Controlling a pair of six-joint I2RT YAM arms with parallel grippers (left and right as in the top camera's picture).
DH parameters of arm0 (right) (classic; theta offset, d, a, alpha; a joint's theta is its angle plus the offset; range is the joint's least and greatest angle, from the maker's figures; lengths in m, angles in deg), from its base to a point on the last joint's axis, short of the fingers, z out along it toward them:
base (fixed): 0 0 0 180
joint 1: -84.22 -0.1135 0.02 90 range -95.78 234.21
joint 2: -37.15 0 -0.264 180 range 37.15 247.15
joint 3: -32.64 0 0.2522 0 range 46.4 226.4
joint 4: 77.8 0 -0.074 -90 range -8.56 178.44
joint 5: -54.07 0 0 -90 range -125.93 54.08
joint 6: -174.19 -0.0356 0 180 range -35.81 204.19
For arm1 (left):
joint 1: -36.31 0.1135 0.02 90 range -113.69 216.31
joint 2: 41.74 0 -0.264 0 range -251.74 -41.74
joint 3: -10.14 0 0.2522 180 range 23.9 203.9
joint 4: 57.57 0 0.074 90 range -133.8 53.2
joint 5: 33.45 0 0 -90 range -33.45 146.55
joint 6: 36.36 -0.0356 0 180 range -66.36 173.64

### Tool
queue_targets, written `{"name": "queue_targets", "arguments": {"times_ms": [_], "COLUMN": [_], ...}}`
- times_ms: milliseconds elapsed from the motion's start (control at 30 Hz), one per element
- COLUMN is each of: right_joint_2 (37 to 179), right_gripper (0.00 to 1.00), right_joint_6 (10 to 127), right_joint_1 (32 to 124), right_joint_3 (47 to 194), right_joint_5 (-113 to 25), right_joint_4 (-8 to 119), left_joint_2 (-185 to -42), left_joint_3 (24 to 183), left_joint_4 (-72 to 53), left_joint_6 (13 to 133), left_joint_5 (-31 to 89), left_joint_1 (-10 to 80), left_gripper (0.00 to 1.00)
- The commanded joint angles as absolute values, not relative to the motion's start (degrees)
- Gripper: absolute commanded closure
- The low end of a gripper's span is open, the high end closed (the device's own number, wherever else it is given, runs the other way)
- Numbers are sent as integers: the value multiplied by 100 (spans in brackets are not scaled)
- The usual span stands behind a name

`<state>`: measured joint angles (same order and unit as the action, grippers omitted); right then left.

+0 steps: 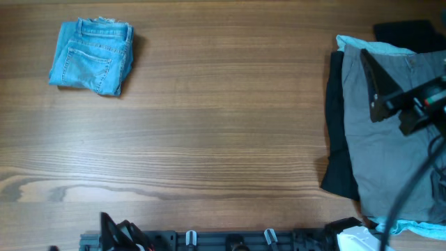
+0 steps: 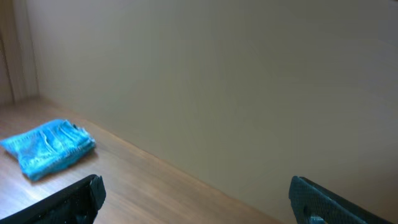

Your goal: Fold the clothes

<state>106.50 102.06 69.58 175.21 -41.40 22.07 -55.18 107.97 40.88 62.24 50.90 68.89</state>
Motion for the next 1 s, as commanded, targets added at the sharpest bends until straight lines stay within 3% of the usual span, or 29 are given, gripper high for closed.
{"name": "queue_targets", "arguments": {"times_ms": [0,333,433,533,633,800,967], "right_joint_2": [10326,6438,5247,4077,3749,3730,3730], "right_gripper": [0,0,0,0,0,0,0], "right_joint_6": [10623,10623,10407,9371,9421,9707,9773], "right_joint_1": [7207,7546,7548,7559,7561,7544,7443], "right_joint_3": [16400,9450,8149,7115,6573,4847,4670], "right_joint_5": [-4861,-5648,-5648,-5148,-4997,-5154,-5355], "right_joint_4": [2589,6747,7179,7230,7665,10318,9341], "left_joint_2": [-5496,-5489,-5489,-5489,-5489,-5489,-5489], "left_joint_3": [10786,10760,10758,10758,10758,10758,10758], "left_joint_4": [5023,5266,5268,5266,5266,5266,5268], "left_joint_6": [6135,6135,6135,6135,6135,6135,6135], "left_joint_5": [5153,5153,5153,5153,5153,5153,5153], "left_joint_1": [6885,6885,6885,6885,6885,6885,6885], "left_gripper": [0,0,0,0,0,0,0]}}
